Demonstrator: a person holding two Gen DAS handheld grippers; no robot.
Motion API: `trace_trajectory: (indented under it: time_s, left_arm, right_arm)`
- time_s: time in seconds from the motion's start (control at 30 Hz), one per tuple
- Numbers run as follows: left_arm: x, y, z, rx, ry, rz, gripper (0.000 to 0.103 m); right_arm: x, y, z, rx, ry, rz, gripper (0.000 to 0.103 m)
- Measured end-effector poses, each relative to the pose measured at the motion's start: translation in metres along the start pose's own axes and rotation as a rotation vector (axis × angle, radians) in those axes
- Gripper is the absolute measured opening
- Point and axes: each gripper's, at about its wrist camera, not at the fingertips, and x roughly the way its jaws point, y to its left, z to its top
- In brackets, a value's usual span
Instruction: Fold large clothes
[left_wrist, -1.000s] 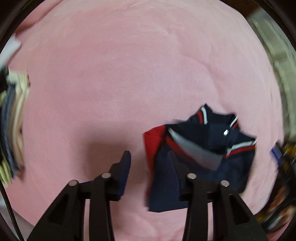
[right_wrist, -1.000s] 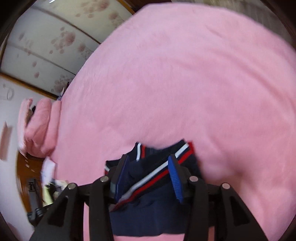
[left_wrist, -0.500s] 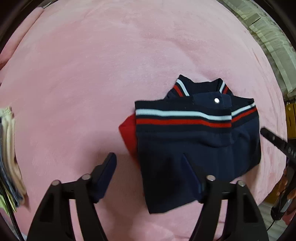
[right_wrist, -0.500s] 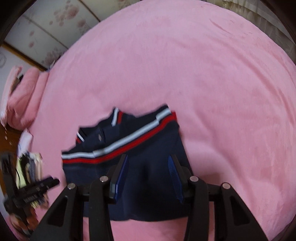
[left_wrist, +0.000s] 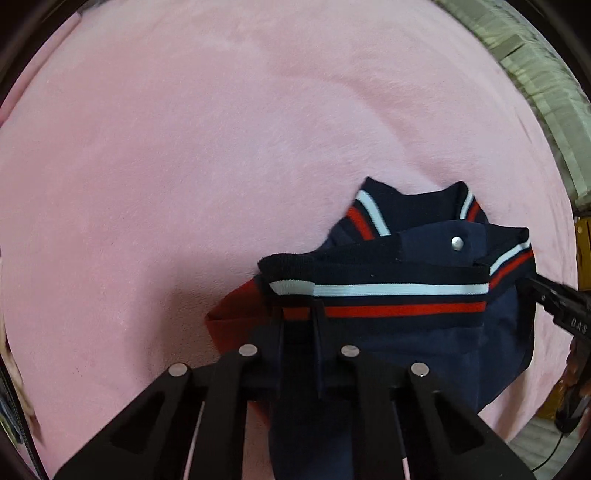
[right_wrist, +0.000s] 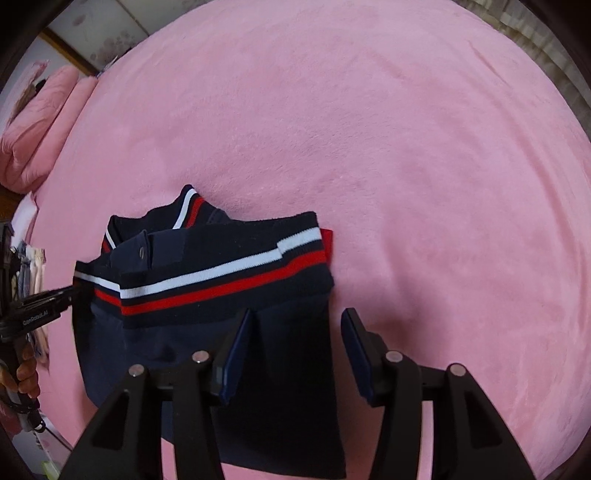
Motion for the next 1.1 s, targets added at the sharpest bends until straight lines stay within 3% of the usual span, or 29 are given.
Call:
trace_trajectory:
  time_s: [0.23,0.4,0.43,0.47,0.57,0.6,0.73,0.8,0.9,1.03,1.1]
  left_arm:
    - [-0.009,0.031,-0.012,-0.119,-0.012,-0.006,0.008]
    - [-0.012,0.041,-0.020,-0.127,-0.003,0.015,0.010]
    - [-0.014,0.039,-0.019,-0.132,0.000,0.020,0.014]
    - [-0.015,0.037,-0.015,-0.141,0.004,0.029,0.026]
    - [-0.029,0.039,-0.013,-0.194,0.000,0.049,0.060]
    - [-0.033,0.040,-0.013,-0.206,-0.013,0.045,0.061]
    - [-0.061,0.045,-0.027,-0.286,-0.070,0.050,0.062]
    - [-0.073,0.047,-0.045,-0.358,-0.075,-0.012,0.062]
    - [-0.081,0.037,-0.070,-0.388,-0.097,-0.092,0.061]
    - [-0.072,0.011,-0.102,-0.425,-0.086,-0.142,0.036]
    - [-0.063,0.000,-0.126,-0.465,-0.072,-0.200,0.032]
  right_arm:
    - [-0.003,0.008,0.002,-0.019,-0.040,0.029,0.049]
    - [-0.008,0.018,0.007,-0.081,-0.065,0.037,0.029]
    - [-0.010,0.020,0.007,-0.098,-0.075,0.019,0.019]
    - [-0.011,0.023,0.008,-0.123,-0.086,-0.021,0.013]
    - [-0.011,0.023,0.006,-0.165,-0.076,-0.079,0.008]
    - [-0.011,0.021,0.004,-0.164,-0.078,-0.098,0.008]
    - [-0.021,0.007,0.001,-0.067,-0.109,-0.058,0.009]
    - [-0.037,0.001,-0.003,-0.018,-0.194,0.005,0.010]
    - [-0.059,0.004,-0.011,-0.014,-0.292,0.026,0.013]
    - [-0.082,0.025,-0.033,-0.136,-0.363,0.041,0.013]
    - [-0.084,0.028,-0.039,-0.099,-0.405,0.048,0.013]
